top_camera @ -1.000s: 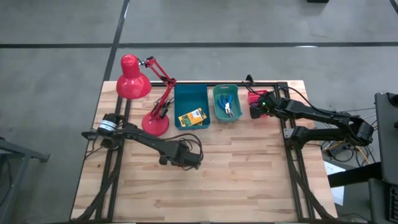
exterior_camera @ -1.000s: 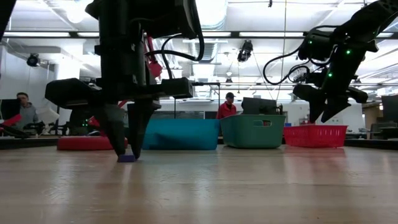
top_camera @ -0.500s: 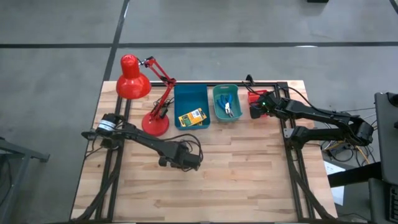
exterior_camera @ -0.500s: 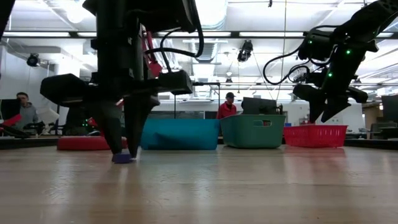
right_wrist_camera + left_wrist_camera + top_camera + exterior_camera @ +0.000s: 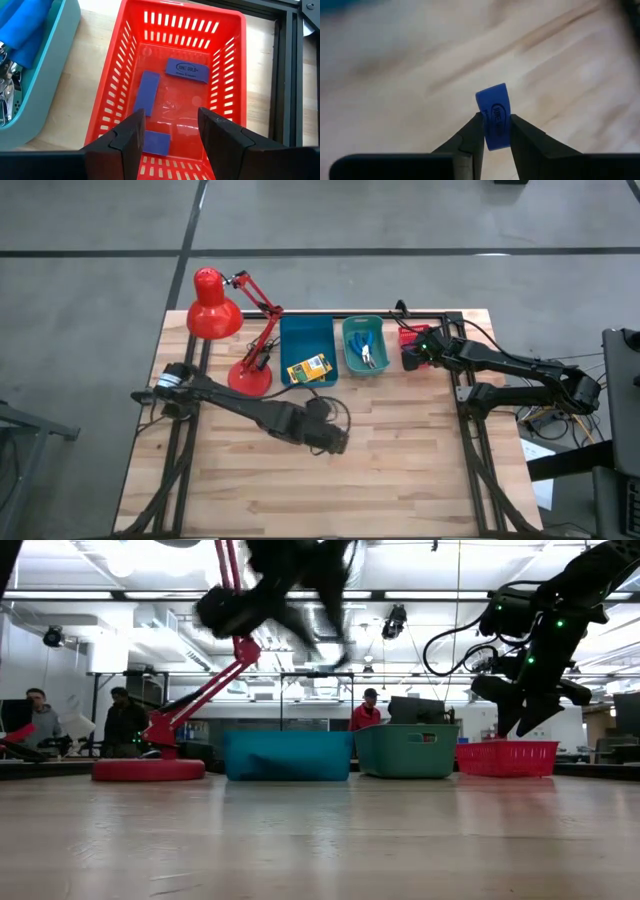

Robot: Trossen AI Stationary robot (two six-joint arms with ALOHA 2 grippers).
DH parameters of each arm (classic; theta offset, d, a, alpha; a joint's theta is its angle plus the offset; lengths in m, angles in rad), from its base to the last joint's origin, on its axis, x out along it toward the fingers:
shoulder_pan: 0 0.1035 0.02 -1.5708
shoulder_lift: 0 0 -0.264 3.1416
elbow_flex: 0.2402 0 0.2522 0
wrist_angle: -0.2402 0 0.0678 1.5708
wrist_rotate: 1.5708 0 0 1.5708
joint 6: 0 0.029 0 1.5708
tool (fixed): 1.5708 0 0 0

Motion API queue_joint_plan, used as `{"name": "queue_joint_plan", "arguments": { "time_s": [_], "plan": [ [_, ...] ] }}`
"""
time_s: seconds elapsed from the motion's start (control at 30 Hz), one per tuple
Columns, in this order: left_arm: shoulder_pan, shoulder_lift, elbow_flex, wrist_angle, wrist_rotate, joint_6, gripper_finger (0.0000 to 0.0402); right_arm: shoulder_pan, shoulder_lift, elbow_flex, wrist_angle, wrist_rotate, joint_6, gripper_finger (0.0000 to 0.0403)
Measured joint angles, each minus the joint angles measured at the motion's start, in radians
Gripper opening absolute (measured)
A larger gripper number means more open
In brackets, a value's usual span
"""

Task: Pick & Place School Supplies
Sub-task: Put the blue eraser into the red bin

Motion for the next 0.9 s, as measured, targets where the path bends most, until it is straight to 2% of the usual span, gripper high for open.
{"name": "queue_joint_plan", "arguments": {
  "time_s": [0.1, 0.17, 0.33, 0.43, 0.6, 0.8, 0.9],
  "plan": [
    [-0.023, -0.001, 0.073, 0.051, -0.149, 0.209, 0.0084, 0.0, 0.0, 0.0, 0.0, 0.0, 0.0, 0.0176],
    [-0.034, -0.001, 0.108, 0.1, -0.21, 0.375, 0.0083, 0.0, 0.0, 0.0, 0.0, 0.0, 0.0, 0.0176],
    [-0.033, -0.001, 0.155, 0.217, -0.24, 0.768, 0.0085, 0.0, 0.0, 0.0, 0.0, 0.0, 0.0, 0.0176],
    [-0.03, -0.001, 0.156, 0.314, -0.262, 0.944, 0.0084, 0.0, 0.0, 0.0, 0.0, 0.0, 0.0, 0.0176],
    [-0.03, -0.001, 0.156, 0.474, -0.27, 1.076, 0.0086, 0.0, 0.0, 0.0, 0.0, 0.0, 0.0, 0.0176],
    [-0.029, -0.002, 0.156, 0.483, -0.273, 1.093, 0.0087, 0.0, 0.0, 0.0, 0.0, 0.0, 0.0, 0.0176],
    [-0.017, -0.002, 0.156, 0.483, -0.279, 1.15, 0.0087, 0.0, 0.0, 0.0, 0.0, 0.0, 0.0, 0.0176]
  ]
}}
